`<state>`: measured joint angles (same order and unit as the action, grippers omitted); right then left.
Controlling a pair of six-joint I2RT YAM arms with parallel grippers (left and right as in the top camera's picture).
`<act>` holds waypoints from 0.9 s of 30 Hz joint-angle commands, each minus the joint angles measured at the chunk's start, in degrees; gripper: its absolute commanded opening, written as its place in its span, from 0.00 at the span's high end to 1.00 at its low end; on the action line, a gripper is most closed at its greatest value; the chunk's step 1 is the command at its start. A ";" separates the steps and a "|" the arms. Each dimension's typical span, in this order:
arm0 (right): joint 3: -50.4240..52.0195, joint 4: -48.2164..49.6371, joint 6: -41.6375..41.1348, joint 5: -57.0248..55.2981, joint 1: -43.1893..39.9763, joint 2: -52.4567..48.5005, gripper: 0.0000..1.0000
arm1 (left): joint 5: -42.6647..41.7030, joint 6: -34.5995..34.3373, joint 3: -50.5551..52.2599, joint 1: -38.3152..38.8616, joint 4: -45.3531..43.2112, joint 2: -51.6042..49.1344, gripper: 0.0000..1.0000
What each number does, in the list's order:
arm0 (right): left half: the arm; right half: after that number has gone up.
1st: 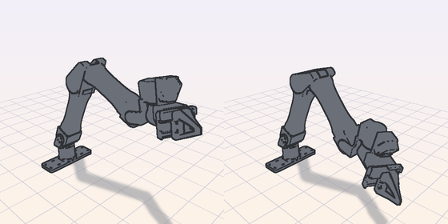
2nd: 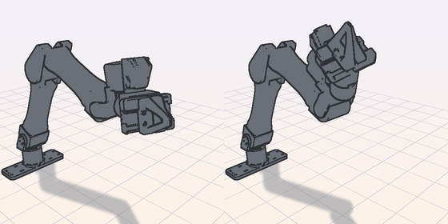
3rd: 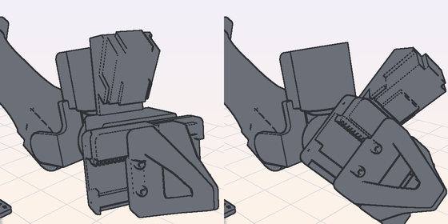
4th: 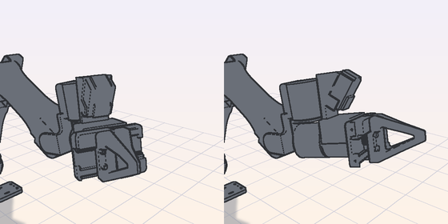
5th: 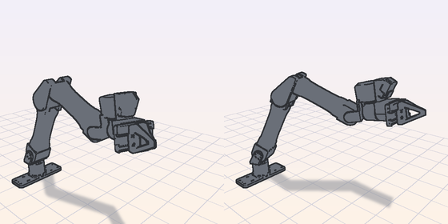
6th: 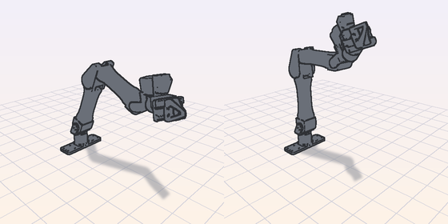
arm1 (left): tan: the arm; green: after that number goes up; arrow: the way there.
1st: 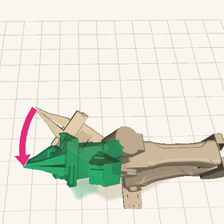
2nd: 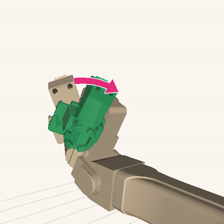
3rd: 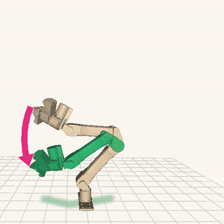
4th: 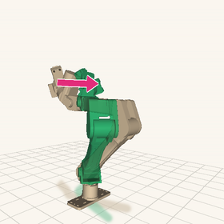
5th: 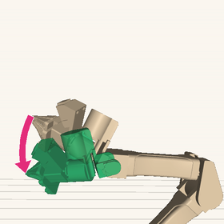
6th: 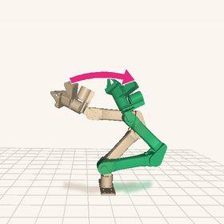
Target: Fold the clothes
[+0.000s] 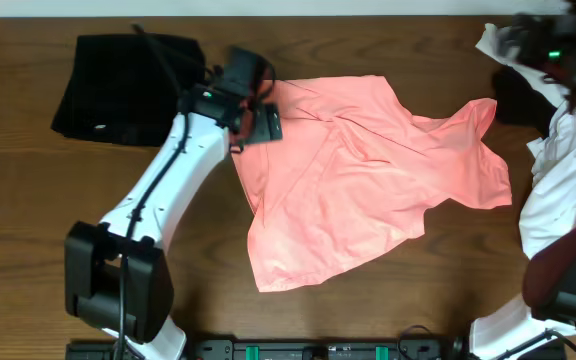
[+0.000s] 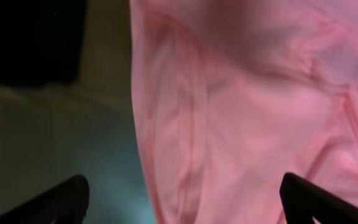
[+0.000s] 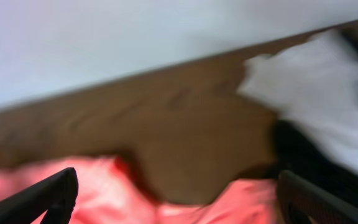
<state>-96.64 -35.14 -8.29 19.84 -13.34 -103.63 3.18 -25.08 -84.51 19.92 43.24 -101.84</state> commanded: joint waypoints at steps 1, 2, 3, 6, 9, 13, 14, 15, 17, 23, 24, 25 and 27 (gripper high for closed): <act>0.11 -3.26 3.91 5.31 3.96 0.57 0.01 | 0.24 -2.67 -0.11 -1.16 -3.85 -1.03 0.02; 0.11 -4.98 3.91 5.75 5.22 0.57 0.01 | 0.24 -2.67 -0.11 -1.27 -5.60 -1.20 0.02; 0.11 -6.45 3.91 5.73 6.25 0.55 0.01 | 0.28 -2.67 -0.11 -1.27 -7.30 -1.51 0.02; 0.11 -8.70 3.89 5.68 8.48 0.50 0.01 | 0.28 -2.71 -0.11 -1.27 -11.10 -3.06 0.02; 0.11 -9.51 3.67 5.73 9.70 0.50 0.01 | 0.28 -3.80 -0.11 -1.27 -13.44 -6.08 0.01; 0.31 -9.46 5.11 5.64 11.02 0.39 0.01 | 0.00 -4.20 -0.11 -1.25 -16.46 -10.91 0.03; 0.61 -8.66 5.88 5.38 11.61 0.13 0.01 | -0.48 -4.20 -0.11 -1.25 -17.31 -12.28 0.06; 0.83 -7.96 6.12 4.87 12.00 -0.11 0.01 | -0.87 -4.17 -0.11 -1.25 -17.88 -13.11 0.08; 1.38 -5.77 7.50 3.39 13.09 -1.25 0.01 | -1.25 -4.17 -0.11 -1.27 -19.23 -14.93 0.16; 2.40 3.23 8.31 4.02 15.41 -6.64 0.04 | -1.05 -4.15 -0.11 -1.33 -22.03 -16.85 0.22; 2.40 4.42 8.63 4.04 15.69 -7.63 0.05 | -1.03 -4.13 -0.11 -1.33 -22.58 -16.85 0.22; 2.40 5.70 8.61 4.02 16.00 -8.79 0.06 | -1.03 -4.13 -0.11 -1.33 -23.23 -16.85 0.22; 2.40 7.45 8.66 4.02 16.37 -10.78 0.07 | -0.90 -4.13 -0.11 -1.40 -24.63 -16.85 0.22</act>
<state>-94.96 -29.19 -1.13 23.59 2.15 -111.11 1.85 -28.91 -84.47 18.65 19.79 -118.72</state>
